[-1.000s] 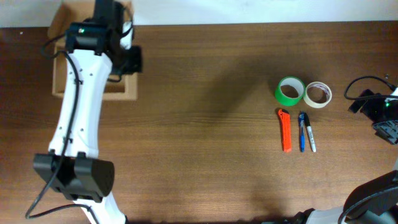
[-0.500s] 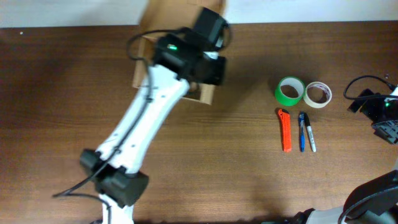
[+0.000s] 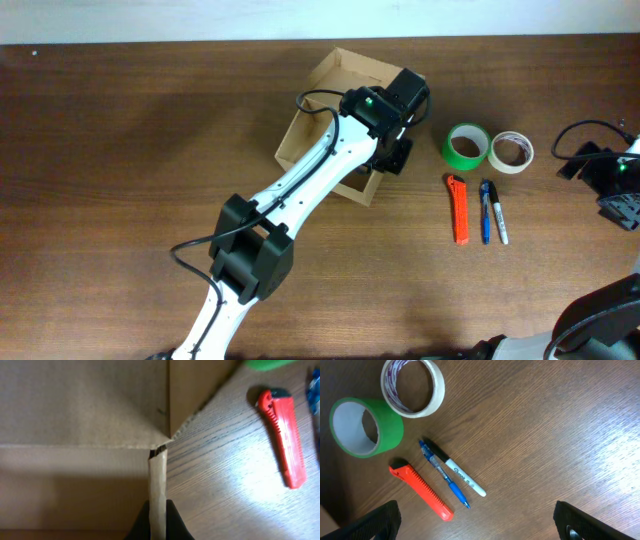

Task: Pack container
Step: 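Drag the cardboard box with the left gripper rightward toward the tapes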

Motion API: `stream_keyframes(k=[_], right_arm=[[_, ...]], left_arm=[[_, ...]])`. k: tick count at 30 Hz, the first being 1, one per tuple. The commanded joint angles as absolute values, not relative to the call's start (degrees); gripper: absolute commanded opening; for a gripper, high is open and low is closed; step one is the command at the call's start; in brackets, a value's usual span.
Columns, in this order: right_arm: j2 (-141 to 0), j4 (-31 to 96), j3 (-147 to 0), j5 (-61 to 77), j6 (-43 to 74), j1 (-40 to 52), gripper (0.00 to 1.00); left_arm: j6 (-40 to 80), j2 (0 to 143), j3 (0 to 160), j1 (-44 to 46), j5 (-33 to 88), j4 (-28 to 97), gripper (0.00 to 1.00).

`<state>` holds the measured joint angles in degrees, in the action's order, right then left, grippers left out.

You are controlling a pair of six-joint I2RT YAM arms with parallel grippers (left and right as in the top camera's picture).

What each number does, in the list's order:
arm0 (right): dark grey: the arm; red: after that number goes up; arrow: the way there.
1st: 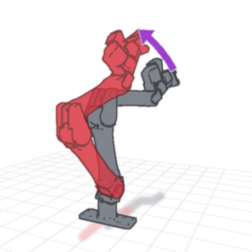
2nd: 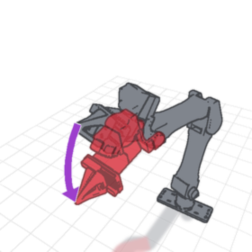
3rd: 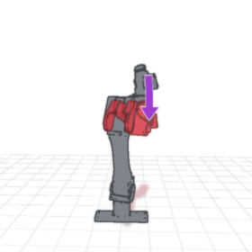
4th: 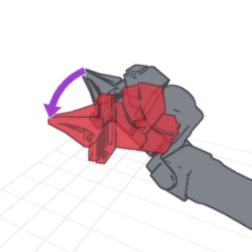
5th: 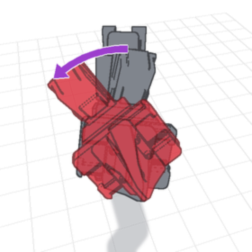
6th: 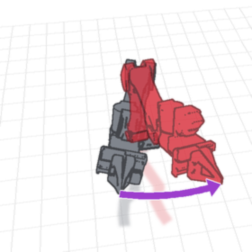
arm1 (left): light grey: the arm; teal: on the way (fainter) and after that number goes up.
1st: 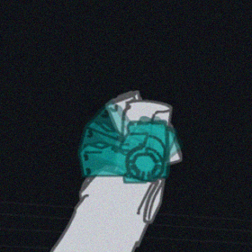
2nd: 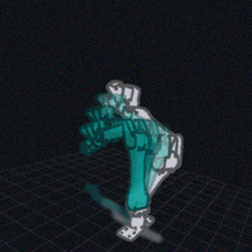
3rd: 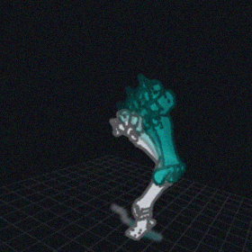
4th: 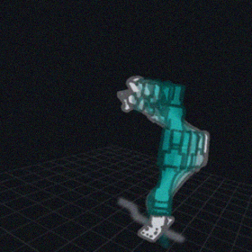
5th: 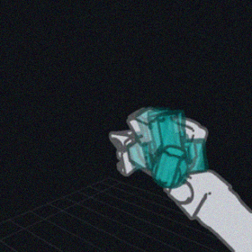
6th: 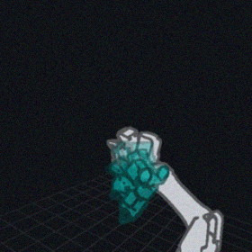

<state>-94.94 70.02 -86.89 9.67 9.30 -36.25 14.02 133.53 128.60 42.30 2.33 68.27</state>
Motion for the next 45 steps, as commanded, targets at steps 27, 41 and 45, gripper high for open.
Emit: stream_keyframes(k=[27,41,45], right_arm=[[-94.76,69.8,-87.55,11.86,9.74,-36.38,0.99],[-94.67,76.25,-96.88,11.29,5.98,-33.15,0.83],[-94.67,81.67,-106.1,6.72,5.98,-26.65,0.85]], left_arm=[[3.51,140.05,139.31,45.17,2.22,66.94,0.83],[2.0,137.25,161.95,41.1,-18.55,83.2,0.96],[2.07,132.6,160.83,33.04,-18.7,83.22,0.96]])
